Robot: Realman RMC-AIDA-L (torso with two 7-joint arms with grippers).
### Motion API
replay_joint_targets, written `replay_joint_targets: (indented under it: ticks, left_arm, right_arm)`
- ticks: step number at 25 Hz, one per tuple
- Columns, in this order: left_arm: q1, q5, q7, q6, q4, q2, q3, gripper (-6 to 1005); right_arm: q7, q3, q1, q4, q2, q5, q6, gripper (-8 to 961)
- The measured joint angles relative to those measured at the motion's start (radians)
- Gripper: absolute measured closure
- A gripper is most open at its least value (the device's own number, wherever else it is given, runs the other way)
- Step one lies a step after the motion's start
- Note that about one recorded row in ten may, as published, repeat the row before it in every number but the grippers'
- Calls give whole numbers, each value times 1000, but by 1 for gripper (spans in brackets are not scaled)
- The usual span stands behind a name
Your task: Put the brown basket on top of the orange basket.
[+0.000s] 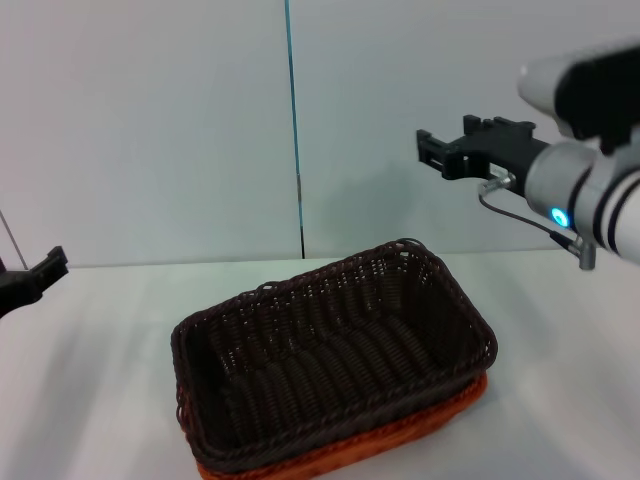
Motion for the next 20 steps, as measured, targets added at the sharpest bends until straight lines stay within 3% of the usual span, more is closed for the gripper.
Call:
replay_joint_targets:
  ticks: [6,11,20]
  left_arm:
    - [-5,-65,5,-52,27,-2,-11,107]
    - [-6,-116,15,-90,53,-1,-37,107]
    - [16,-143,48,-160,57,-5,-38,107]
  right_arm:
    - [-44,-67,-120,-44,0,-11,-224,402]
    - [-61,-159,-281,-144,3,-48,-704,534]
    - [-57,-156,-397,-190,3,-88,-766,833]
